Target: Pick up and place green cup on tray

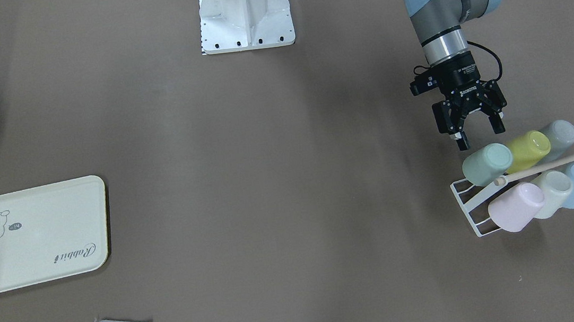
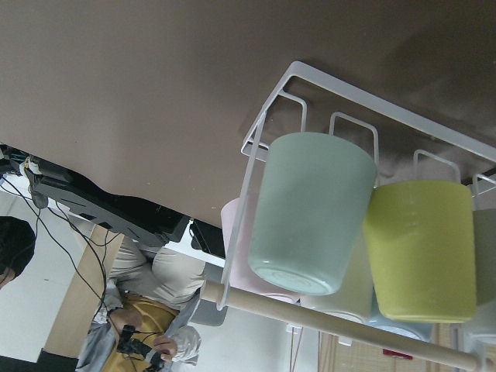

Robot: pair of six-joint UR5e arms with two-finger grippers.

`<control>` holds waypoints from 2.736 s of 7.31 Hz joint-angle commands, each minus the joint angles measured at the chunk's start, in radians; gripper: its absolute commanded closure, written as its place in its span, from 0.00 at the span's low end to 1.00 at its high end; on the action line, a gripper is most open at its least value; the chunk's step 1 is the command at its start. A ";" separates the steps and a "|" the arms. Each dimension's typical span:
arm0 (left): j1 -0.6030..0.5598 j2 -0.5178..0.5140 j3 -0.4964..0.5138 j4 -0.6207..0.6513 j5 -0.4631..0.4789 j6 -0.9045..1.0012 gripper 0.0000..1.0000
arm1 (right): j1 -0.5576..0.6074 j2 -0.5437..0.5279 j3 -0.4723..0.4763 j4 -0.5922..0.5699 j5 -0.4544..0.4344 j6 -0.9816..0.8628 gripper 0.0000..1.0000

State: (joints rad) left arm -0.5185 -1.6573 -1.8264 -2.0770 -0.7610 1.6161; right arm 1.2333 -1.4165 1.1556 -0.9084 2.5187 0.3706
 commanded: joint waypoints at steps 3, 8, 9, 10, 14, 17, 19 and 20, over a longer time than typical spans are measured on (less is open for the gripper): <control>0.001 0.018 0.050 -0.025 0.008 0.016 0.01 | -0.002 0.001 -0.004 0.000 -0.001 -0.002 0.71; 0.005 -0.042 0.148 -0.034 0.011 0.014 0.01 | -0.006 0.002 -0.013 -0.001 -0.001 0.001 0.74; 0.005 -0.050 0.166 -0.034 0.011 0.011 0.01 | -0.006 0.004 -0.013 -0.001 -0.001 0.001 0.82; 0.005 -0.052 0.177 -0.034 0.011 0.011 0.01 | -0.009 0.005 -0.013 0.000 -0.001 0.001 0.83; 0.006 -0.073 0.220 -0.034 0.012 0.011 0.01 | -0.008 0.014 -0.001 0.003 0.011 -0.001 1.00; 0.005 -0.075 0.214 -0.034 0.044 0.021 0.01 | -0.002 0.033 0.071 -0.006 0.078 0.022 1.00; 0.005 -0.075 0.203 -0.037 0.055 0.064 0.01 | -0.033 0.053 0.174 -0.006 0.071 0.201 1.00; 0.005 -0.075 0.210 -0.038 0.055 0.062 0.01 | -0.067 0.094 0.208 -0.007 0.063 0.326 1.00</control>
State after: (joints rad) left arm -0.5137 -1.7320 -1.6191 -2.1138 -0.7082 1.6734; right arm 1.2014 -1.3604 1.3106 -0.9143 2.5895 0.5569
